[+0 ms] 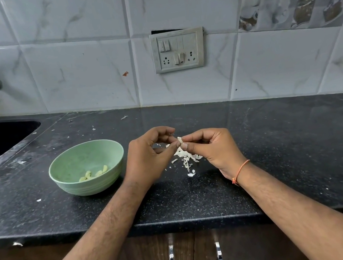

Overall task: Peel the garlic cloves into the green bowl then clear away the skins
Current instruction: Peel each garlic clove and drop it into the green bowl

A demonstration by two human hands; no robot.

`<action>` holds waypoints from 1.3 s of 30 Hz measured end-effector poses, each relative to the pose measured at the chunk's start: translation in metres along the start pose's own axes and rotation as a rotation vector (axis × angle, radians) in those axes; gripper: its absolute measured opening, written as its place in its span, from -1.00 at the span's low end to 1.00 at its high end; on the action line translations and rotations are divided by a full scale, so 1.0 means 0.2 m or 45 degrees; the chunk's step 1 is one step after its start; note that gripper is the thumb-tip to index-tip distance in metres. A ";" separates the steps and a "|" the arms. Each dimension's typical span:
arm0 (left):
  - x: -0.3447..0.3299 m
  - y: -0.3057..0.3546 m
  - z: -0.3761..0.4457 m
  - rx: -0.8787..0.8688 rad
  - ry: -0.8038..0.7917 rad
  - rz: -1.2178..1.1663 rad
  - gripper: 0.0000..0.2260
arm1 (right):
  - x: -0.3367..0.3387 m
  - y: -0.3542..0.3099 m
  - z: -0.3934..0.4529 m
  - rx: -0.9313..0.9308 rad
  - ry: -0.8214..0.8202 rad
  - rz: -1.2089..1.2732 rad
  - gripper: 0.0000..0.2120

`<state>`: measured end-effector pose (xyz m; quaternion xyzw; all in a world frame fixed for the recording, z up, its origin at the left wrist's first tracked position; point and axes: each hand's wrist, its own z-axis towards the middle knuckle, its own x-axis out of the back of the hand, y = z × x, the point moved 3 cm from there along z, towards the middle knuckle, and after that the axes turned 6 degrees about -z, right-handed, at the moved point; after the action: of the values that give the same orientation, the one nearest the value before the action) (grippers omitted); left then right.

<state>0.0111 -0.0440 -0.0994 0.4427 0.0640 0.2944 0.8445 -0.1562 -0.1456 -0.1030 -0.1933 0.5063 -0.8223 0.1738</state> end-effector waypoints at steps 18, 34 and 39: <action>-0.02 -0.05 0.03 0.079 -0.086 -0.024 -0.84 | 0.01 0.02 0.02 -0.227 -0.017 0.336 -0.79; -0.06 -0.10 0.04 0.512 -0.205 -0.450 -0.92 | -0.02 0.01 0.01 -0.130 -0.038 0.113 -0.85; -0.07 -0.10 0.03 0.502 -0.245 -0.405 -0.92 | -0.02 0.01 0.01 -0.117 -0.067 0.112 -0.86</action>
<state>0.0108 -0.0655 -0.1135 0.6089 0.1081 0.0965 0.7799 -0.1517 -0.1459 -0.1053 -0.2000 0.5467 -0.7844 0.2140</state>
